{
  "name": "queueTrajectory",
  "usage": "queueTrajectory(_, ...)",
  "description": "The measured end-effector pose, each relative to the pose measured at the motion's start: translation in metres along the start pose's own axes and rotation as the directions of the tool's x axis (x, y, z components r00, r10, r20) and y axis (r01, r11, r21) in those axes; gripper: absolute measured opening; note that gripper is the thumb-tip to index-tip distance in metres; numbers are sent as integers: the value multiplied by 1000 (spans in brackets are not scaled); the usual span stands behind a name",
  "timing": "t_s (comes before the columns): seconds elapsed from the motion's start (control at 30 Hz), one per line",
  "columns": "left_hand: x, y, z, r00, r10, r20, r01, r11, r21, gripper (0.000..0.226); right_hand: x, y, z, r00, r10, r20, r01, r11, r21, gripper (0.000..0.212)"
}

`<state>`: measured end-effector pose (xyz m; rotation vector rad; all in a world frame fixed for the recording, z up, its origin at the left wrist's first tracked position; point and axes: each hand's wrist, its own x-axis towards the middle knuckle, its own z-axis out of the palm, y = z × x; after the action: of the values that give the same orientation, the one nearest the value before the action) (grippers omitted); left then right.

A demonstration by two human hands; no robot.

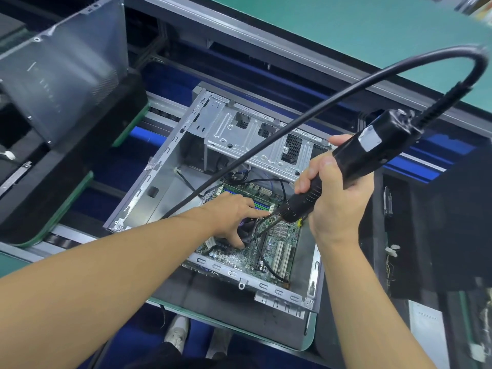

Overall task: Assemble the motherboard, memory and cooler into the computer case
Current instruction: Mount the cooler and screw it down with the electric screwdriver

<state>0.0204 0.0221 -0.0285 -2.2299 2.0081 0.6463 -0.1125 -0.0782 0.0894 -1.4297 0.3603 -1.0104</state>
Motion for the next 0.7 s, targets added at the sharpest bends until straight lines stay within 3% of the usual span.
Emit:
queueTrajectory(0.17,-1,1,-1,1000,-4,10,4,1000,10,100,-5,-5,5,999,-43,32,45,997,-61,23)
queueTrajectory(0.4,-7,7,-1,999,-22,-42,20,999,-51,79,-34,-6,41,999,-37,-4,35,986,-163,28)
queueTrajectory(0.57,-5,6,0,999,3,-36,-4,999,-34,76,-35,-5,38,998,-33,-58,23,987,-160,28)
queueTrajectory(0.7,-5,4,1,1000,10,-17,-11,999,-34,78,-40,-5,33,998,-62,-1,61,991,-123,31)
